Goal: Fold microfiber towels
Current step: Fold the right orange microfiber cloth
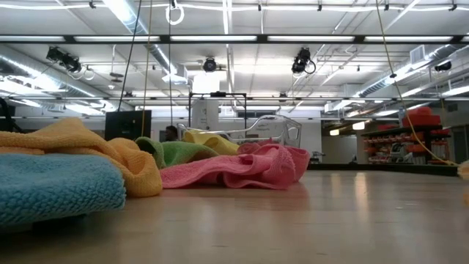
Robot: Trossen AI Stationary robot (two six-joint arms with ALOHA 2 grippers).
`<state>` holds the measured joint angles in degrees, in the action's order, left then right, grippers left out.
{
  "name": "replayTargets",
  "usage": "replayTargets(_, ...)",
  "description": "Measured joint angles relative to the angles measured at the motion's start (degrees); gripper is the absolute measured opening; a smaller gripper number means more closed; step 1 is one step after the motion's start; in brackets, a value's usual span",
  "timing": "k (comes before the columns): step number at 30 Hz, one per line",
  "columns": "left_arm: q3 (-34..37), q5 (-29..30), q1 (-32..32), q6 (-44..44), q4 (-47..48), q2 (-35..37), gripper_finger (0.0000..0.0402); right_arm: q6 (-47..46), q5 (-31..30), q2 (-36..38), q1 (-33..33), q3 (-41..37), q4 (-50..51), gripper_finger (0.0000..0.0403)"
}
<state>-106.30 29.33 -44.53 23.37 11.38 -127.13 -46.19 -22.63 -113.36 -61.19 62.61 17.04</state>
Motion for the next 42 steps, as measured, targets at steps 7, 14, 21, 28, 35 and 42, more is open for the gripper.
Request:
replayTargets(7,0.0,0.0,0.0,0.0,0.0,0.0,0.0045,0.1,-3.0,0.5,1.7,0.0,4.1,0.0252)
replayTargets(14,0.0,0.0,0.0,0.0,0.0,0.0,0.0039,0.4,-10.7,2.5,5.7,-0.6,9.4,0.0252)
replayTargets(21,0.0,0.0,0.0,0.0,0.0,0.0,0.0045,-8.1,-11.6,3.0,11.6,-0.5,11.7,0.0252)
replayTargets(28,0.0,0.0,0.0,0.0,0.0,0.0,0.0039,-11.1,-11.2,3.0,14.9,-0.4,15.0,0.0252)
replayTargets(35,0.0,0.0,0.0,0.0,0.0,0.0,0.0045,-16.0,-9.7,3.2,18.3,-0.2,23.5,0.0252)
replayTargets(42,0.0,0.0,0.0,0.0,0.0,0.0,0.0040,-11.9,-9.5,3.7,21.3,-0.1,25.2,0.0252)
